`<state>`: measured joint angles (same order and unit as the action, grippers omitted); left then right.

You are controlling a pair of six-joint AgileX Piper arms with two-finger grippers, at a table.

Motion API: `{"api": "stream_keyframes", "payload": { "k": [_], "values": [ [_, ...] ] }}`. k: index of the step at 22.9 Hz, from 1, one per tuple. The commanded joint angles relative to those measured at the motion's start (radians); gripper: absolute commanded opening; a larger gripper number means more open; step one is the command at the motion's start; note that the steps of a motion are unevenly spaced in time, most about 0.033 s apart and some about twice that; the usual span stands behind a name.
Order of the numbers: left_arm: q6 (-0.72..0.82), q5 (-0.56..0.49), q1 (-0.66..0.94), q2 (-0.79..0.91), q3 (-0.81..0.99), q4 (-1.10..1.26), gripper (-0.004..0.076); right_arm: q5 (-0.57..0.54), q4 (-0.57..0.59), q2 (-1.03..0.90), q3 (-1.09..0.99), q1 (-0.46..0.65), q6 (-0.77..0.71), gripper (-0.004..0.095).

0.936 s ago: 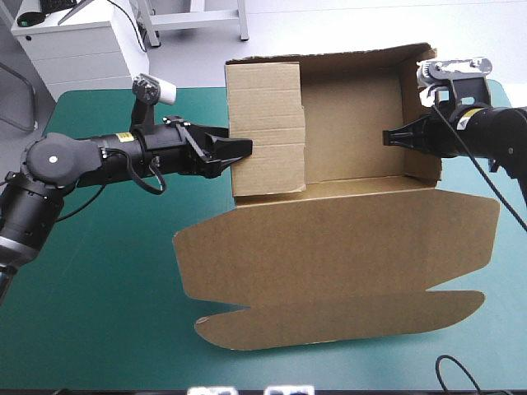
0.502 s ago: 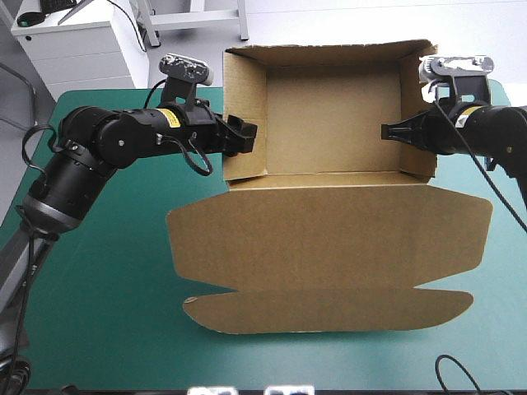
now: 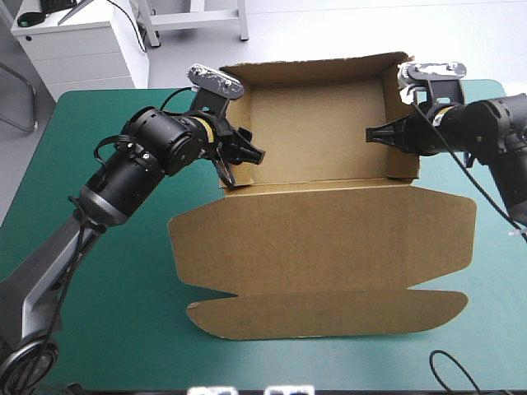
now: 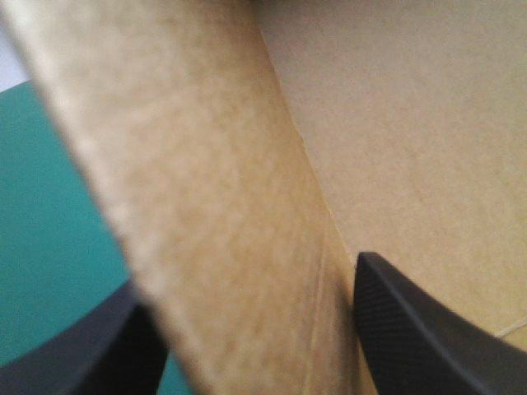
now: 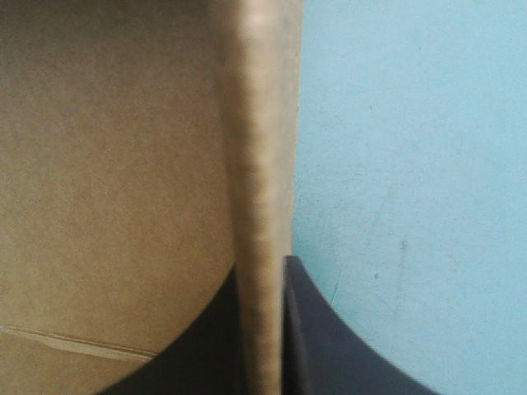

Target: Fold the box

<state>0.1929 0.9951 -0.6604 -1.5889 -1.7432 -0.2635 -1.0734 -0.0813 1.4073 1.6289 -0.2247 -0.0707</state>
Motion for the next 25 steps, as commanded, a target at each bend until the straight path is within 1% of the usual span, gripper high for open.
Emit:
{"api": "stream_keyframes", "payload": {
  "k": [1,2,4,7,9,12,13,17,20,22,25],
  "values": [
    [0.022,-0.042,-0.002,0.021,-0.030,-0.034,0.0350,0.063,-0.049,-0.023,0.033,-0.029,-0.004,-0.0012],
    [0.022,-0.042,-0.002,0.019,-0.030,-0.036,0.0301,0.060,-0.051,-0.015,0.033,-0.032,-0.004,-0.0012],
    [0.022,-0.040,-0.002,0.017,-0.030,-0.034,0.0148,0.059,-0.072,-0.004,0.033,-0.032,-0.004,-0.0012],
    [0.022,-0.038,-0.002,0.017,-0.030,-0.032,-0.0007,0.059,-0.108,0.007,0.033,-0.032,0.017,-0.0012],
    [0.041,-0.048,-0.002,0.017,-0.030,-0.030,-0.0005,0.063,-0.111,0.007,0.033,-0.032,0.024,-0.0012],
    [0.049,-0.049,-0.002,0.010,-0.030,-0.030,-0.0005,0.036,-0.066,0.007,0.033,-0.032,0.024,-0.0012],
    [0.049,-0.032,-0.002,0.001,-0.030,-0.030,-0.0005,0.011,-0.040,0.011,0.033,-0.032,0.024,-0.0012],
    [0.049,0.073,-0.002,-0.084,-0.030,-0.025,-0.0005,-0.071,-0.017,0.057,0.031,-0.032,0.049,-0.0012],
    [0.049,0.089,0.015,-0.163,-0.030,0.056,-0.0005,-0.146,-0.017,0.125,0.031,-0.032,0.071,-0.0012],
    [0.024,0.097,0.065,-0.196,-0.030,0.153,-0.0005,-0.154,-0.013,0.163,0.031,-0.032,0.081,-0.0012],
    [-0.030,0.124,0.120,-0.218,-0.030,0.195,-0.0005,-0.134,-0.013,0.198,0.031,-0.032,0.088,-0.0013]
  ]
}}
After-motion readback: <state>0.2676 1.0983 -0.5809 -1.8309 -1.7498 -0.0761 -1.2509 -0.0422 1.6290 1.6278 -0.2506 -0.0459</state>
